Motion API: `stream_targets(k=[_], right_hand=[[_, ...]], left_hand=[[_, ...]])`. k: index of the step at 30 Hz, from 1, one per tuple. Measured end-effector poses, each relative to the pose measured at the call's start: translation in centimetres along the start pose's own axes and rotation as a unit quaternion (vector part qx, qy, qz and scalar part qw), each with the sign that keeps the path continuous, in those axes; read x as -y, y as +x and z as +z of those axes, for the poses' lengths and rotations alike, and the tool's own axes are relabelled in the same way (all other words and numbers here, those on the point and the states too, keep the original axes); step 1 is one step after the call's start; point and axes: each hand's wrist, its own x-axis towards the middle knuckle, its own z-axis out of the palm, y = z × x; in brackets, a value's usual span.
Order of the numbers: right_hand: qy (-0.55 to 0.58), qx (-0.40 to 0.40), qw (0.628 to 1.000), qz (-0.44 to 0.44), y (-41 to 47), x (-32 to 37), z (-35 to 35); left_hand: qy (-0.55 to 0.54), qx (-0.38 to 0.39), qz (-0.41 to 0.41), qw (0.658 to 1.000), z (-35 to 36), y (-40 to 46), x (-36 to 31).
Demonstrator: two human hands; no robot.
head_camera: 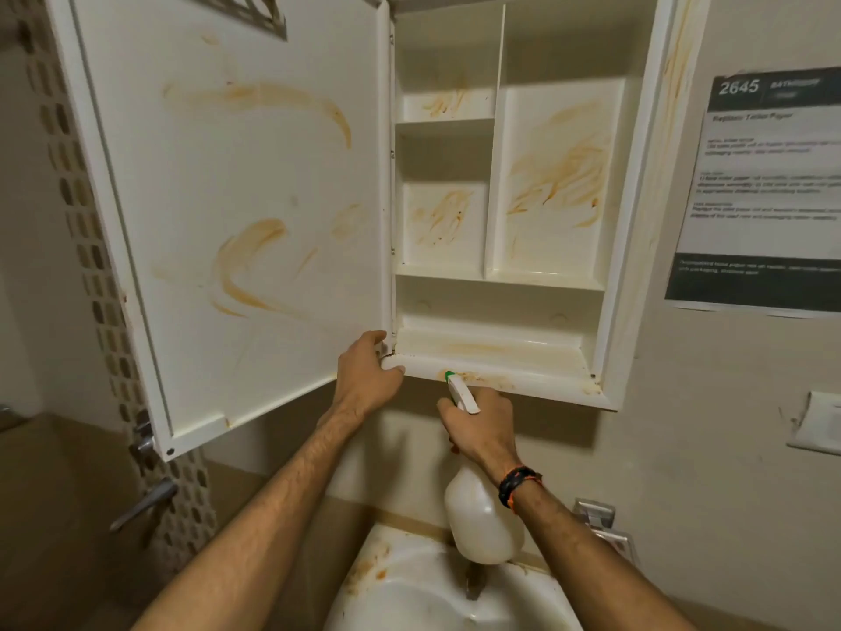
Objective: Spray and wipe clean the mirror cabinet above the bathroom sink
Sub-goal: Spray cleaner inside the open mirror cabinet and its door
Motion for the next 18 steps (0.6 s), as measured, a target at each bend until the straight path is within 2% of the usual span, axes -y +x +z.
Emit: stream_targets(k=[3,8,14,18], right_hand=[[-0.021,-0.021,1.0,-0.008,-0.4,-0.2,0.4],[0.014,-0.043,0.998,0.034,-0.7,-1.1,-0.6],[0.024,-0.11,0.992,0.059,-1.4,-3.6,-4.1],[0.036,-0.125,0.989,0.073,-1.8,-5.0,-6.4]], left_hand=[[-0.008,0.007,-0.008,1.0,0.3,-0.4,0.4],[-0.012,0.037,-0.006,0.999,1.6,-1.4,0.7],[-0.014,0.06,0.028,0.998,4.4,-2.7,-0.3],[-0.03,0.072,0.045,0.996,6.1,-3.5,-1.4]])
